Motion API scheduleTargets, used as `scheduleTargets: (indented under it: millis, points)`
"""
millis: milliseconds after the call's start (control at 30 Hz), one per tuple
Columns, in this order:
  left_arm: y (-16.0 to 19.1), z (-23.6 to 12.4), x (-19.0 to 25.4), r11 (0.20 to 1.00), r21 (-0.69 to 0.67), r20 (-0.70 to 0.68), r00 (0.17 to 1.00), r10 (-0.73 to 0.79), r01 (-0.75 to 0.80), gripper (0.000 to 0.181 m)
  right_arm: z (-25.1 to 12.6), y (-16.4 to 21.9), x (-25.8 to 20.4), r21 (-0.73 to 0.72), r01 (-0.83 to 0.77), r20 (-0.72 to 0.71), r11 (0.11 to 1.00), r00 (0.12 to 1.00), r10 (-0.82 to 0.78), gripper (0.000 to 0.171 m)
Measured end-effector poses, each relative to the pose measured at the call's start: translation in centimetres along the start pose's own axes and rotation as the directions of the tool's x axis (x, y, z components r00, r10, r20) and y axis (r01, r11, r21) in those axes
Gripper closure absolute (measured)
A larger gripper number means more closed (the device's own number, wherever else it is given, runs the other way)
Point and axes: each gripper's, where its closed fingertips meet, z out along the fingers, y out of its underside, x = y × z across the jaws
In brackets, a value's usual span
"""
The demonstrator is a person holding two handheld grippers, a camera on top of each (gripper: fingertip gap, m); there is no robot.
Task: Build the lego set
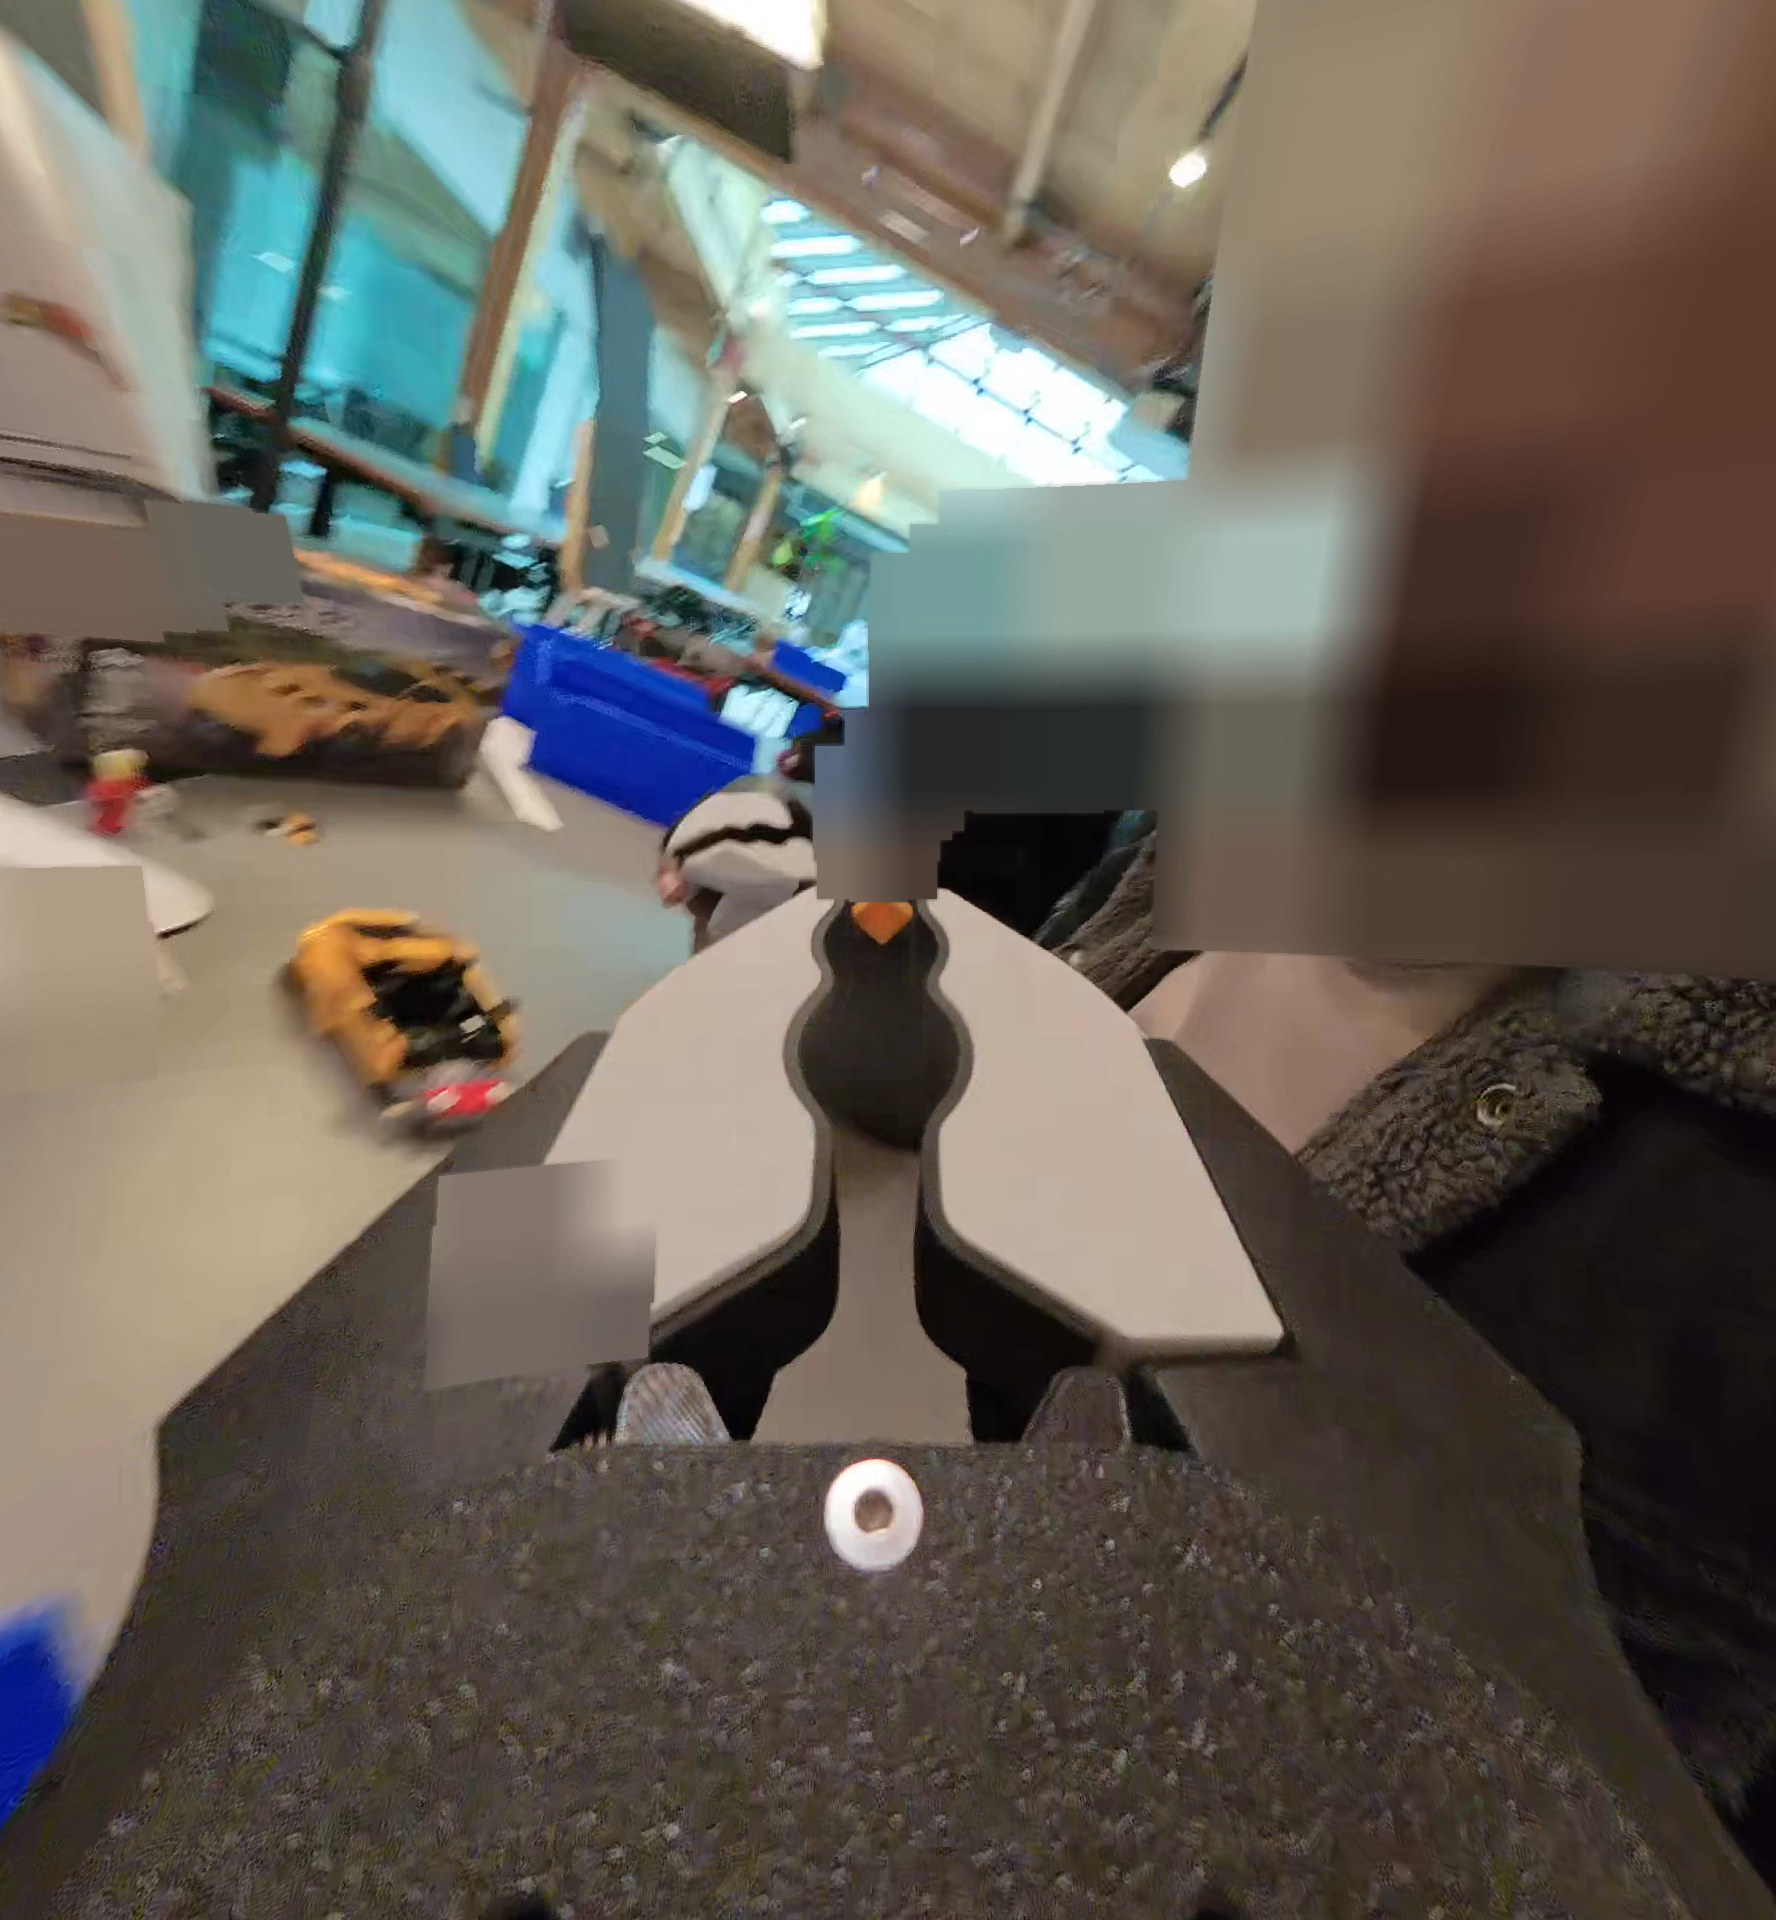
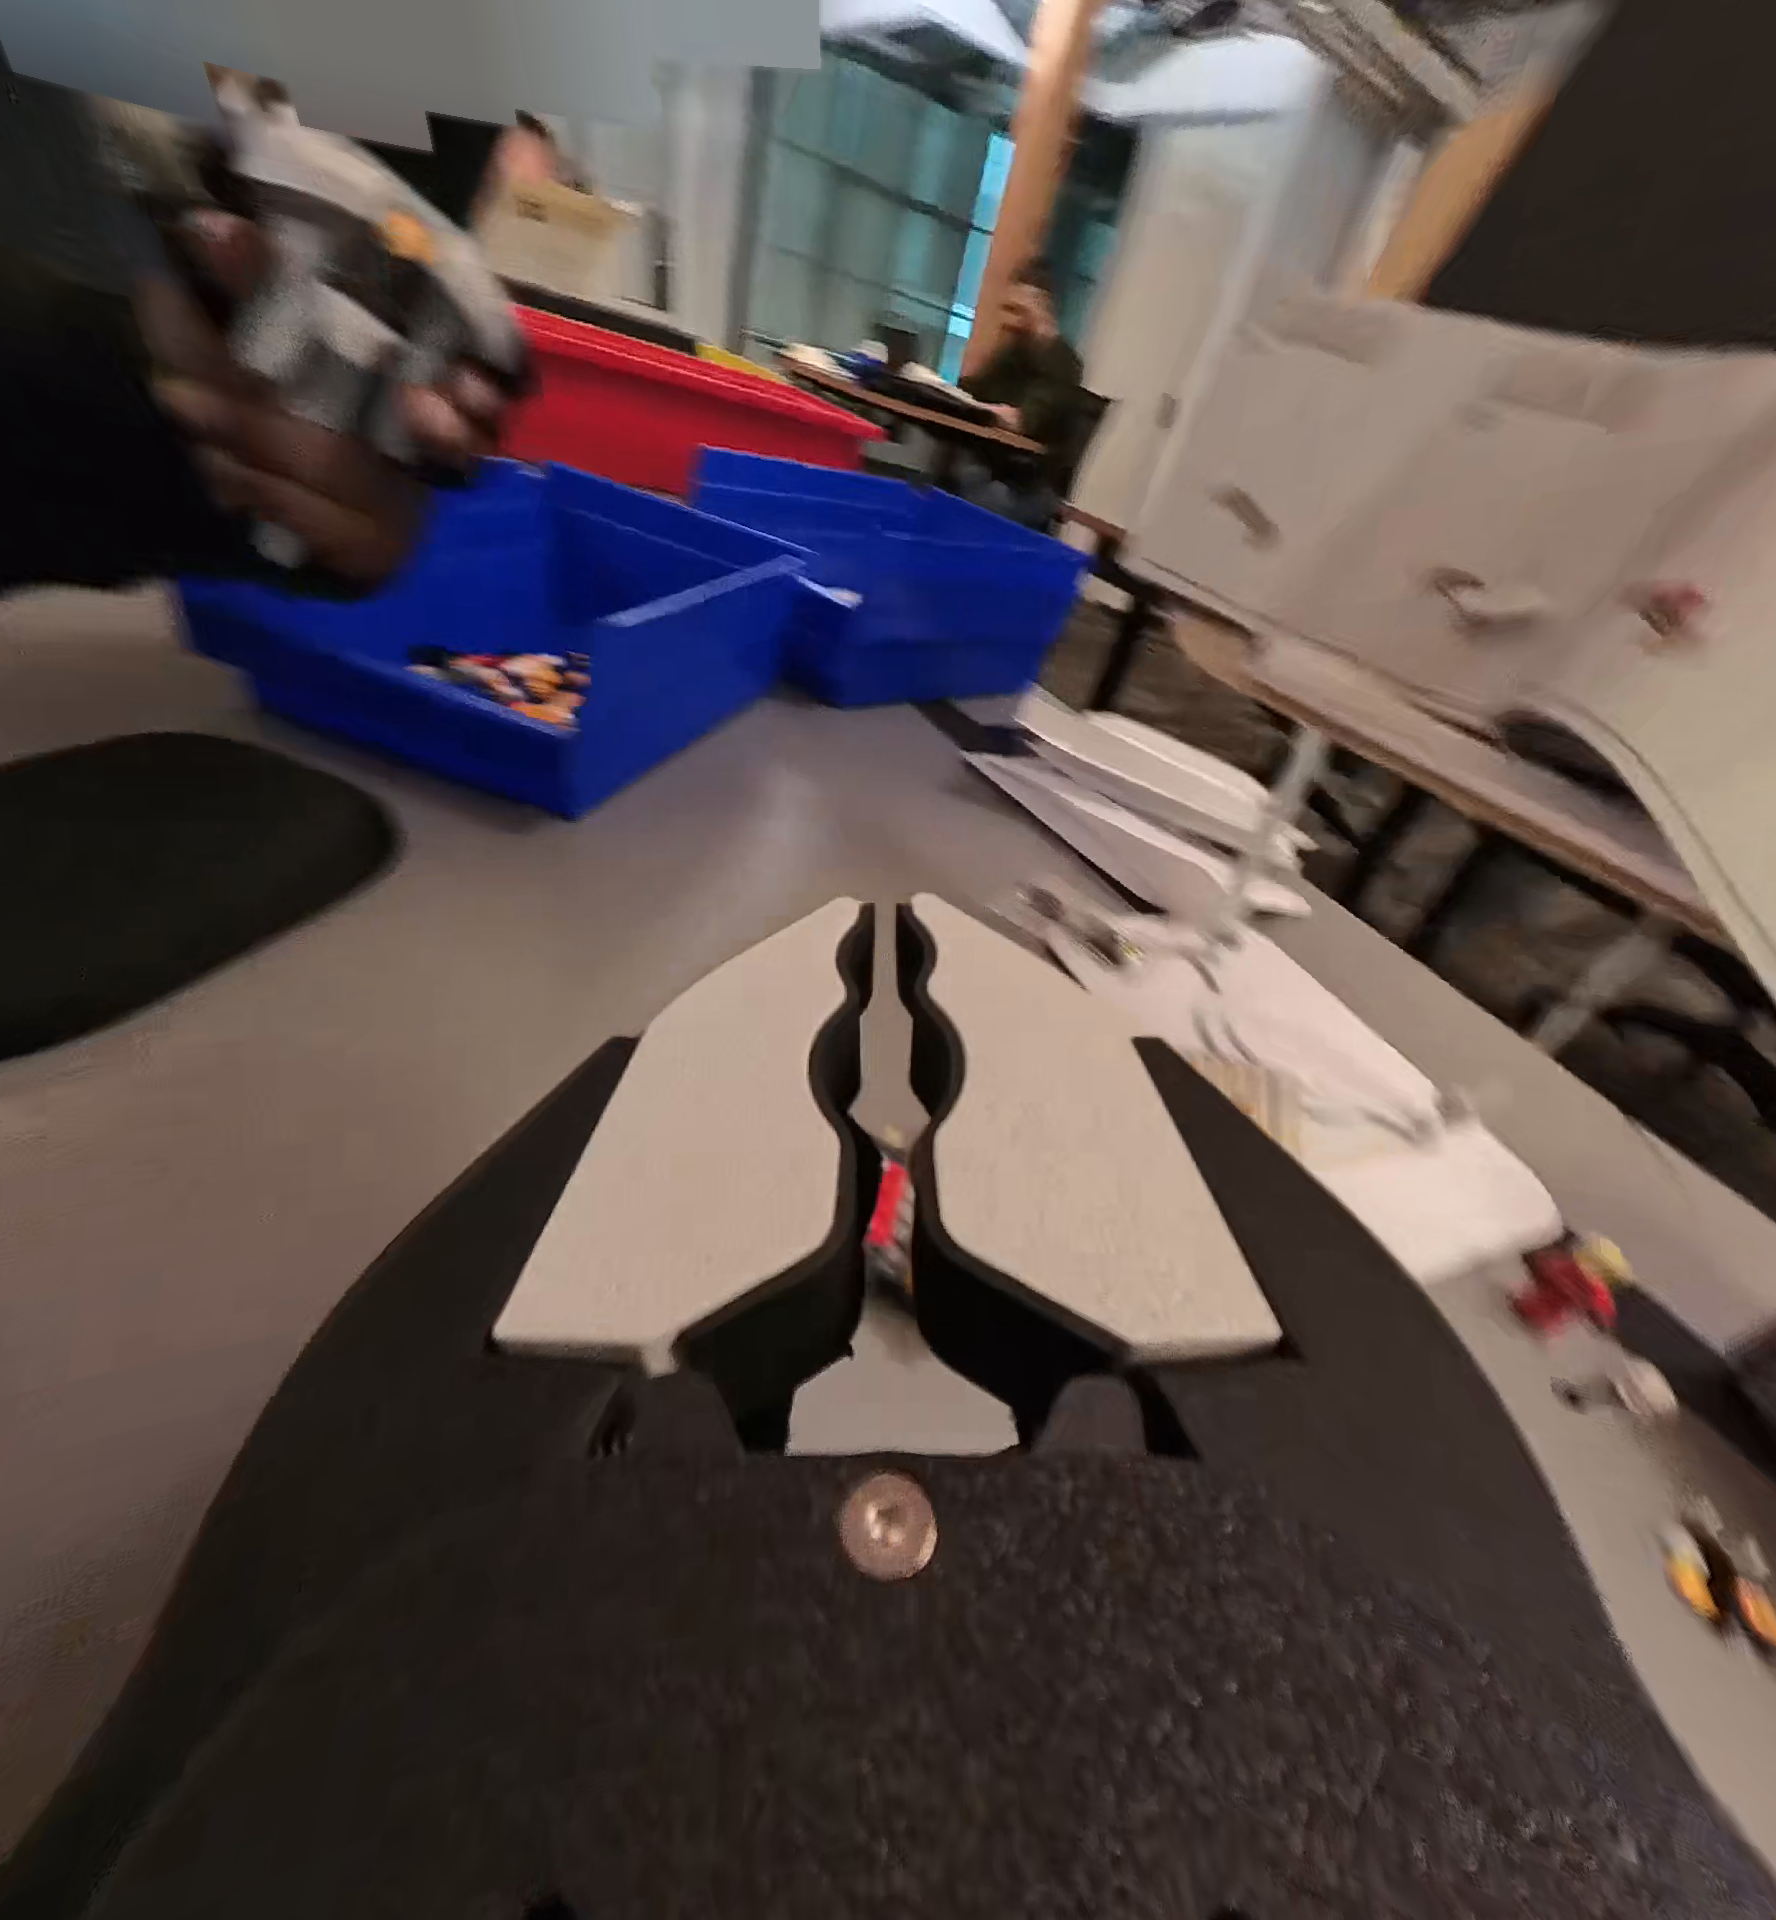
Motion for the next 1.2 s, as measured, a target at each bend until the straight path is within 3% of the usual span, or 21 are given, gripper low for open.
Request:
scheduleTargets:
  millis: [167, 333, 733, 867, 967, 1100, 1200]
  points:
    - [3.5, 7.0, 0.4, 0.996, 0.002, -0.188, 0.979, -0.083, 0.085, 0.171, 1.1, -5.3, -6.5, 0.106, 0.162, 0.210, 0.981, 0.961, -0.181, 0.164]
    - [6.5, 12.1, 0.1, 0.994, -0.068, -0.270, 0.958, -0.096, 0.081, 0.171, 0.9, -6.2, -7.9, 0.107, 0.223, 0.285, 0.969, 0.927, -0.245, 0.162]
    - [8.3, 13.0, -0.4, 0.983, -0.153, -0.256, 0.956, -0.142, 0.104, 0.171, -0.4, -4.4, -7.9, 0.026, 0.431, 0.285, 0.902, 0.861, -0.420, 0.163]
    - [8.6, 13.0, -0.8, 0.982, -0.172, -0.208, 0.972, -0.108, 0.072, 0.169, -0.8, -3.7, -7.9, -0.043, 0.410, 0.338, 0.911, 0.864, -0.373, 0.164]
    - [8.1, 12.1, -1.9, 0.982, -0.191, -0.089, 0.996, -0.019, 0.001, 0.166, -2.0, -0.2, -6.8, -0.224, 0.392, 0.431, 0.892, 0.861, -0.270, 0.164]
    - [7.6, 8.8, -4.1, 0.928, -0.339, 0.180, 0.958, 0.226, -0.155, 0.172, -6.1, 9.4, -2.9, -0.605, 0.464, 0.520, 0.647, 0.846, -0.119, 0.164]
    - [5.0, 4.6, -5.4, 0.867, -0.452, 0.358, 0.847, 0.394, -0.212, 0.174, -8.6, 14.2, -1.5, -0.729, 0.455, 0.537, 0.511, 0.844, 0.016, 0.163]
